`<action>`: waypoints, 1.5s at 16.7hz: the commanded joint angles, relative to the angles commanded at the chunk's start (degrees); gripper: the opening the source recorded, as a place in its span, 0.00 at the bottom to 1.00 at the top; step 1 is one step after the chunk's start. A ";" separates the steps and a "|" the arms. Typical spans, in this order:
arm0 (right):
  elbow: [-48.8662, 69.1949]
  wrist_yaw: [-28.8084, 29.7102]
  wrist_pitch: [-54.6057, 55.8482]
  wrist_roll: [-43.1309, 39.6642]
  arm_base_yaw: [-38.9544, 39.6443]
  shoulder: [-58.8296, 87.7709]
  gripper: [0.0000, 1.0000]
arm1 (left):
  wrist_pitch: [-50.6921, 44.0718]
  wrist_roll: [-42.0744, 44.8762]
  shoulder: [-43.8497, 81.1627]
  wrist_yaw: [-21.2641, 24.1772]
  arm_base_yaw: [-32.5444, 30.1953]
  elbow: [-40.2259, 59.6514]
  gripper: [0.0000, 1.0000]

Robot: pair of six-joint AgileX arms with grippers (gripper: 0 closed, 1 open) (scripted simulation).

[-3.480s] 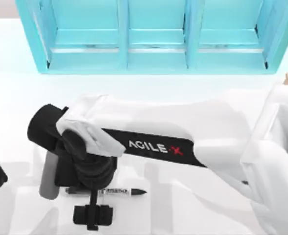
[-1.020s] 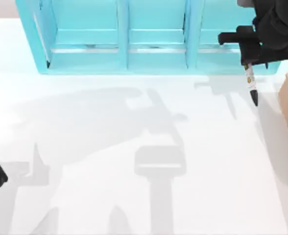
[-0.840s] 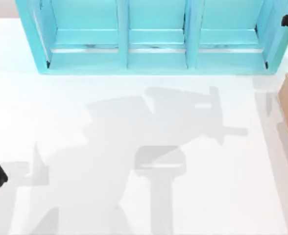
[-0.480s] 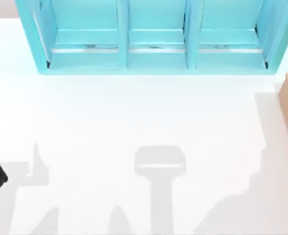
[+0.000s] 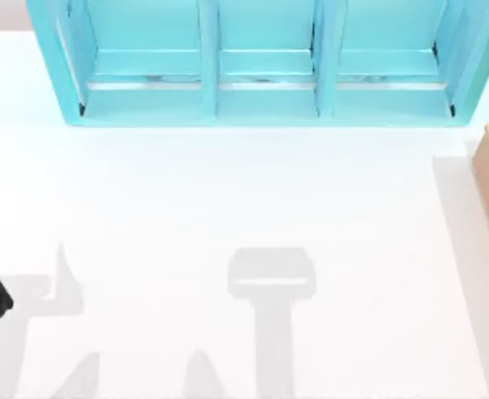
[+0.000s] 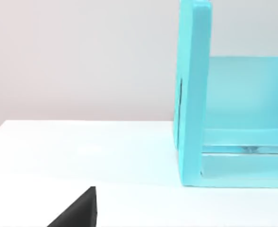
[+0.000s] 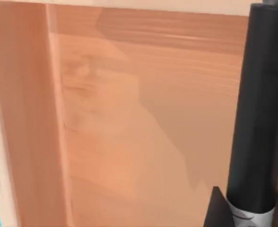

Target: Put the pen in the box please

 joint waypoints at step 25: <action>-8.21 4.21 15.30 9.28 9.70 4.37 0.23 | 0.00 0.00 0.00 0.00 0.00 0.00 1.00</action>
